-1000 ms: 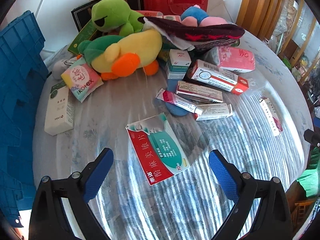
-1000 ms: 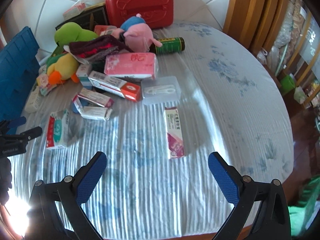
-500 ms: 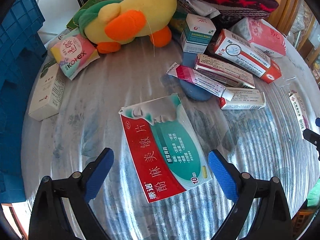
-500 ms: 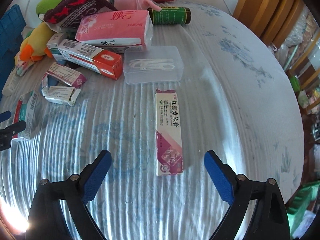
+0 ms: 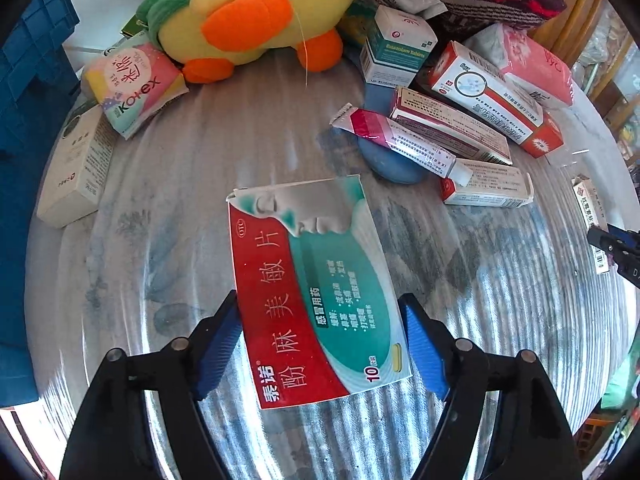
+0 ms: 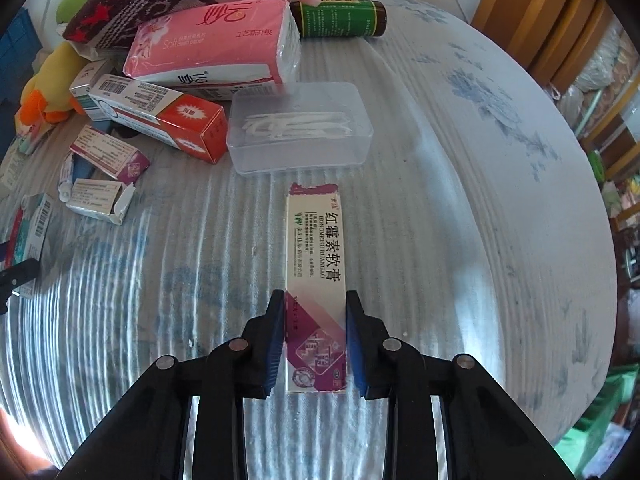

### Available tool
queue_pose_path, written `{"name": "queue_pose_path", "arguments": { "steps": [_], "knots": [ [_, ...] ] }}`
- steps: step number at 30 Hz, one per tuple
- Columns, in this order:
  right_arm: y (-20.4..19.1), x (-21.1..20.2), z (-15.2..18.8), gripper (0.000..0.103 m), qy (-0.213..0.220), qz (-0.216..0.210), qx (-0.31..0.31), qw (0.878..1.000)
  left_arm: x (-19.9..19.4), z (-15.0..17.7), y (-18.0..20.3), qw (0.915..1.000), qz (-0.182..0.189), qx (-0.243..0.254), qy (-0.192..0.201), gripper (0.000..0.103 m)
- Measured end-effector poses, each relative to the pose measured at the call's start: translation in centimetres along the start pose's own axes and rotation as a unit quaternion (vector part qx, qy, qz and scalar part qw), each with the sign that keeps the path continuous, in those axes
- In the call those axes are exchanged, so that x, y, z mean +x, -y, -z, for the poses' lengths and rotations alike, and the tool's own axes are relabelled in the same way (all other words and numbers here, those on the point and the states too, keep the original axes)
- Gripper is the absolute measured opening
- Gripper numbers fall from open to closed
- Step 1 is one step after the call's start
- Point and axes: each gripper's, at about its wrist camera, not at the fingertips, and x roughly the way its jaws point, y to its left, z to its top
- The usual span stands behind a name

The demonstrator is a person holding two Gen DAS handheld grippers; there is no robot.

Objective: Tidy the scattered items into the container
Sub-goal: 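Grasp the red-green medicine box with the left tool while the right tool grasps the white ointment box, then lift and carry the medicine box and ointment box with both tools over the crate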

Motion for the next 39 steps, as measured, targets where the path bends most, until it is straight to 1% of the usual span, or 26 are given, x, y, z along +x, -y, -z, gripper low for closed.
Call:
{"name": "queue_pose_path", "arguments": {
  "steps": [10,21,24,30,39],
  "knots": [
    [-0.4,-1.7,0.5,0.028,0.006,-0.008,0.023,1.000,-2.2,-0.1,-0.4,0.9998,0.000,0.012,0.016,0.076],
    [-0.2,-5.4,0.7,0.028,0.030,-0.006,0.054,0.998,-6.3,-1.1,0.0,0.9984,0.012,0.029,0.048,0.075],
    [-0.4,-6.8,1.0,0.028,0.039,-0.006,0.059,0.998,-8.4,-1.7,0.2,0.9974,0.016,0.034,0.062,0.075],
    [-0.3,-9.5,0.9,0.028,0.058,-0.011,0.066,0.996,-11.3,-3.3,1.3,0.9948,0.020,0.046,0.089,0.075],
    [-0.4,-15.8,0.3,0.028,0.104,-0.014,0.076,0.992,-16.4,-4.2,0.9,0.9904,0.026,0.059,0.122,0.075]
  ]
}}
